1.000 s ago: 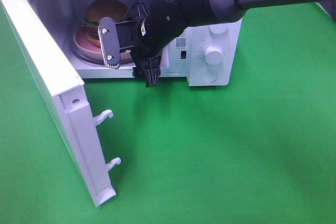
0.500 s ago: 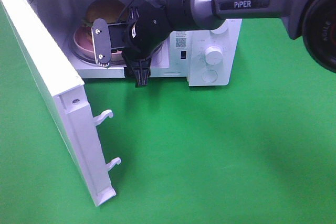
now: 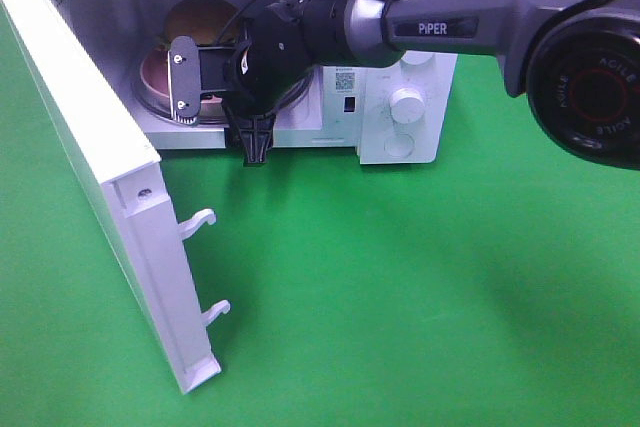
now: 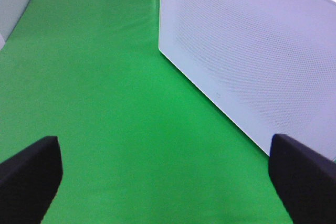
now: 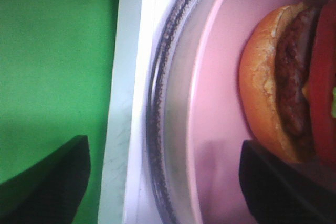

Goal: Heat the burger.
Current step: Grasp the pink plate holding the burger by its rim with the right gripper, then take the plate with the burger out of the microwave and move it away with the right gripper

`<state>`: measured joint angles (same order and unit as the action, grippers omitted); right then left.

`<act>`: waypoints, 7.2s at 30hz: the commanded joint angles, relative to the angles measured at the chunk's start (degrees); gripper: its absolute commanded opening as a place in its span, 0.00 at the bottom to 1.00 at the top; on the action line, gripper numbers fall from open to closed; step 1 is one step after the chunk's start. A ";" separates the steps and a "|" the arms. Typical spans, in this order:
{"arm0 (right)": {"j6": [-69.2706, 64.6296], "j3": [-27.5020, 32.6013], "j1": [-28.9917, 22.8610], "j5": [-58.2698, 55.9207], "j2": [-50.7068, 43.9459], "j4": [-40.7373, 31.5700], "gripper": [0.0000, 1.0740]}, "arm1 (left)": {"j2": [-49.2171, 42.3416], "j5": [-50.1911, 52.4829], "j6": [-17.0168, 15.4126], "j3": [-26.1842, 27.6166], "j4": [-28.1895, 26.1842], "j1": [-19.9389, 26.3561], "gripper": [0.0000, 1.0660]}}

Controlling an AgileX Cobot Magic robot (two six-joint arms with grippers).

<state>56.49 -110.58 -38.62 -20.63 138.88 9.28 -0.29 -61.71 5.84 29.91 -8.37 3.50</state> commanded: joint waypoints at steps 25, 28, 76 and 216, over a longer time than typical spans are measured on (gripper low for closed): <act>-0.92 -0.80 1.09 -1.32 0.57 -1.95 0.01 | -0.29 0.34 -0.29 -0.29 -0.06 0.23 0.96; -0.74 -0.80 0.97 -2.12 0.52 -1.95 0.00 | -0.29 0.34 -0.29 -0.29 -0.06 0.23 0.96; 19.14 22.46 -0.23 4.24 -16.84 -5.21 0.00 | -0.29 0.34 -0.29 -0.29 -0.06 0.23 0.96; -85.54 86.06 -4.18 -18.51 -77.18 38.67 0.00 | -0.29 0.34 -0.29 -0.29 -0.06 0.23 0.96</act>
<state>-24.87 -24.24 -42.74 -38.62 60.68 44.12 -0.29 -61.71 5.84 29.91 -8.37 3.50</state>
